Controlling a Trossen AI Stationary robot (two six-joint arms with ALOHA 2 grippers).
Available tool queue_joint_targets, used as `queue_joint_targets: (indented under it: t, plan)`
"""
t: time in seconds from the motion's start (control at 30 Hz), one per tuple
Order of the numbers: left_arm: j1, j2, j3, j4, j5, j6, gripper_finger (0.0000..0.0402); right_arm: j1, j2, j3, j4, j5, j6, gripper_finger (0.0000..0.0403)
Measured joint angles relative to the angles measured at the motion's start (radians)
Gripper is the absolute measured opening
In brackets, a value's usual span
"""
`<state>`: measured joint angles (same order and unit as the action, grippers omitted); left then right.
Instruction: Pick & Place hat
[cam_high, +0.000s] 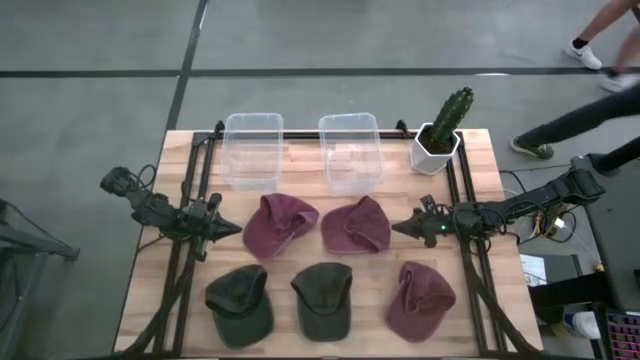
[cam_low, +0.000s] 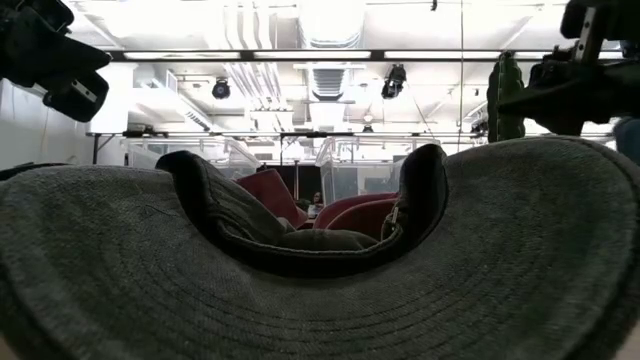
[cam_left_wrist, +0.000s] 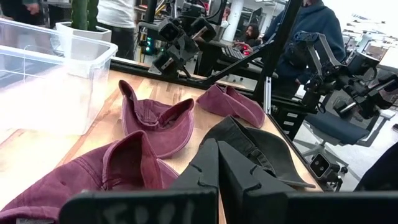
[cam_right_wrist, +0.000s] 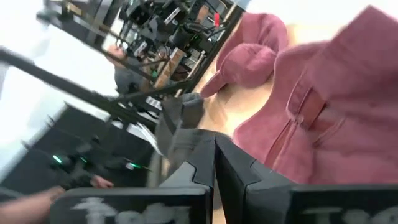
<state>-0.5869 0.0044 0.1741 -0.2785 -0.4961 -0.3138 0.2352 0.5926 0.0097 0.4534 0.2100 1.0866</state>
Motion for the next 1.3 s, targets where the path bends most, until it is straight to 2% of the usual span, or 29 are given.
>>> queue_joint_targets:
  t: [0.07, 0.4, 0.57, 0.7, 0.8, 0.9, 1.0, 1.13, 1.3]
  plan:
    - [0.000, 0.000, 0.000, 0.000, 0.000, 0.000, 0.0000, 0.000, 0.000, 0.000, 0.000, 0.001, 0.037, 0.0009]
    - [0.000, 0.000, 0.000, 0.000, 0.000, -0.001, 0.0000, 0.000, 0.000, 0.000, 0.000, 0.002, 0.018, 0.0009]
    - [0.000, 0.000, 0.000, 0.000, 0.000, -0.001, 0.0000, -0.002, 0.000, 0.000, 0.000, -0.002, 0.227, 0.0009]
    - [0.000, 0.000, 0.000, 0.002, 0.000, -0.021, 0.0000, 0.004, 0.000, 0.011, 0.022, -0.083, 0.294, 0.0012]
    - [0.000, 0.000, 0.000, 0.002, 0.000, -0.022, 0.0000, 0.004, 0.000, 0.051, 0.017, -0.128, 0.308, 0.0029]
    - [0.000, 0.000, 0.000, -0.001, 0.000, -0.022, 0.0000, 0.004, -0.001, 0.120, -0.077, -0.199, 0.308, 0.0056]
    - [0.000, 0.000, 0.000, 0.000, 0.000, -0.024, 0.0000, 0.004, 0.000, 0.224, -0.269, -0.266, 0.231, 0.0087]
    - [0.000, 0.000, 0.000, 0.029, 0.000, -0.025, 0.0000, 0.004, 0.028, 0.395, -0.526, -0.288, -0.018, 0.0124]
    - [0.000, 0.000, 0.000, 0.103, 0.000, -0.079, 0.0000, 0.004, 0.162, 0.605, -0.735, -0.352, -0.223, 0.0157]
